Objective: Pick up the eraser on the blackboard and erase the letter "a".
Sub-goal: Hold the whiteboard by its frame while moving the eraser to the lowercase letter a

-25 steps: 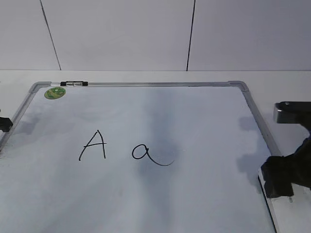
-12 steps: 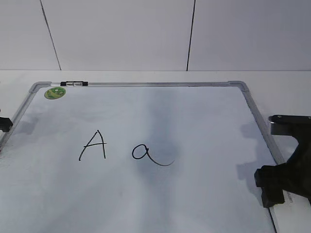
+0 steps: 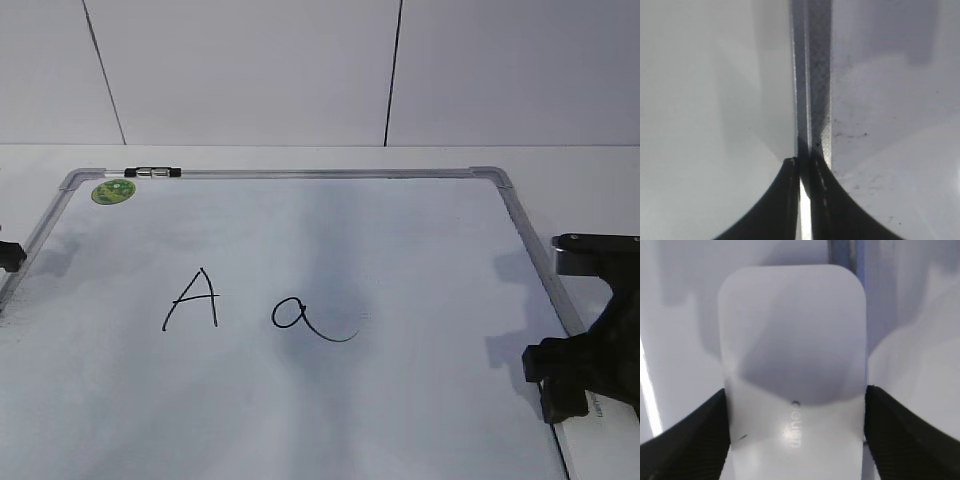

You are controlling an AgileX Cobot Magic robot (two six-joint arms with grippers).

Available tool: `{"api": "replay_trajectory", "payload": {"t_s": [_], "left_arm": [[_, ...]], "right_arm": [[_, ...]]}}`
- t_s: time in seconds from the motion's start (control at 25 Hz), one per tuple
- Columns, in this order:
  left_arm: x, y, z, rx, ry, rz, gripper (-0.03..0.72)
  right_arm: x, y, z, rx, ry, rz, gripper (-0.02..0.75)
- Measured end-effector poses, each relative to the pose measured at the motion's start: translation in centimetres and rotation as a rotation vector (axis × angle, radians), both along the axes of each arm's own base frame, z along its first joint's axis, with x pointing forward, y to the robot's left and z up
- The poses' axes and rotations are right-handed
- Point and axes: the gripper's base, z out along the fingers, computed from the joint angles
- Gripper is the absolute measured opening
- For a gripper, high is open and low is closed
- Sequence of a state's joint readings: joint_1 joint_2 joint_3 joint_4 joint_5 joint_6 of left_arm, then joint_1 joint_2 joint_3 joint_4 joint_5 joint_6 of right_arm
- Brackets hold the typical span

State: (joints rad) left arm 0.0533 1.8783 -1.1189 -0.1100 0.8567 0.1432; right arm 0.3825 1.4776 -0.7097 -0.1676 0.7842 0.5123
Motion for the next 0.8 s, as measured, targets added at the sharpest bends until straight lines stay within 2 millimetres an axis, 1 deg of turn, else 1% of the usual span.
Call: {"api": "replay_trajectory", "payload": {"t_s": [0.28,0.56,0.8], "left_arm": [[0.0,0.0,0.0,0.0,0.0,0.0,0.018],[0.0,0.0,0.0,0.0,0.0,0.0,0.018],[0.0,0.0,0.0,0.0,0.0,0.0,0.018]], "right_arm": [[0.05,0.02,-0.11,0.0,0.001,0.0,0.596],[0.15,0.11,-0.65,-0.009,0.022,0.003,0.589],[0.16,0.09,-0.65,-0.012,0.021,0.006,0.54]]}}
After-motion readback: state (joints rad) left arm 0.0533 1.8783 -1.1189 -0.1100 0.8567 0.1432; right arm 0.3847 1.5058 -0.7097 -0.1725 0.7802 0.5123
